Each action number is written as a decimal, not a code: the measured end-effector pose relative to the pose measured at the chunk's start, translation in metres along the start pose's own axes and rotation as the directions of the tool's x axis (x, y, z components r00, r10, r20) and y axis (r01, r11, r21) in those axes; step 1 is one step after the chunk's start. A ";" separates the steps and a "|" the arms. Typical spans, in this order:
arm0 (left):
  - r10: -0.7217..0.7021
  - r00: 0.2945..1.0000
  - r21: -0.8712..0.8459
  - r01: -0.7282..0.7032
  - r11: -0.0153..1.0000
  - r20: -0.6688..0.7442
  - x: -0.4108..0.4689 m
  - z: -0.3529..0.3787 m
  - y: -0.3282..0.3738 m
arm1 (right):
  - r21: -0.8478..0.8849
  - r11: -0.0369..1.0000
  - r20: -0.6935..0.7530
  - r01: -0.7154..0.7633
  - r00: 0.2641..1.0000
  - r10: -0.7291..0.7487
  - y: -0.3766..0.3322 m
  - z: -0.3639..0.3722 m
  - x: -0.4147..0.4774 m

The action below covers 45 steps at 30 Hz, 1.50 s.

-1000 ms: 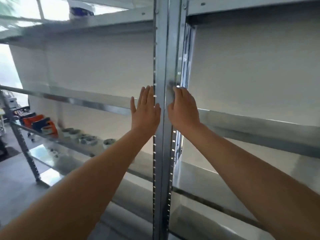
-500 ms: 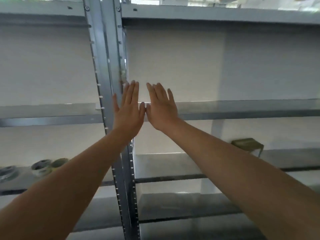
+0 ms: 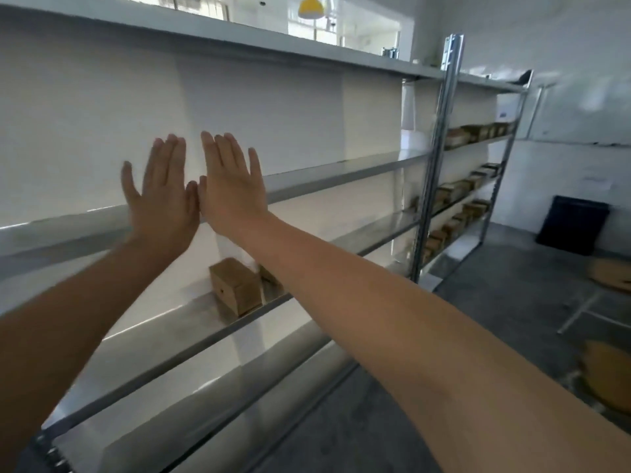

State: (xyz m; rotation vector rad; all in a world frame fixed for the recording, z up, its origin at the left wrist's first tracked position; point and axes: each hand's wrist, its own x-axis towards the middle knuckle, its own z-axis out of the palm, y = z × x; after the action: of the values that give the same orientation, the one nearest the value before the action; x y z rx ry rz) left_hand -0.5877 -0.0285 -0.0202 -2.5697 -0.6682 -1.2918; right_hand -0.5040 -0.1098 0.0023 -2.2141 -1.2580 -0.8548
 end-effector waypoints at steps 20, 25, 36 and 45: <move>0.394 0.889 -0.429 -0.269 0.862 0.235 -0.018 0.140 0.415 | -0.082 0.791 -0.065 -0.607 0.795 0.603 0.379 -0.082 -0.213; 0.469 0.817 -0.482 -0.278 0.831 0.336 -0.073 0.190 0.491 | -0.189 0.710 -0.039 -0.678 0.728 0.685 0.465 -0.078 -0.295; 0.583 0.738 -0.598 -0.309 0.739 0.339 -0.065 0.264 0.548 | -0.163 0.554 0.018 -0.816 0.559 0.829 0.542 -0.045 -0.329; 0.581 0.745 -0.642 -0.275 0.716 0.328 -0.024 0.359 0.529 | -0.296 0.459 0.040 -0.837 0.470 0.882 0.592 0.000 -0.290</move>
State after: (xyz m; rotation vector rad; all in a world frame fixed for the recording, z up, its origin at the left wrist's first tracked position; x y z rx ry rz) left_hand -0.0939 -0.3727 -0.2383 -3.2942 0.3762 -0.6868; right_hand -0.1010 -0.5669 -0.2494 -2.6921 0.0962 -0.3538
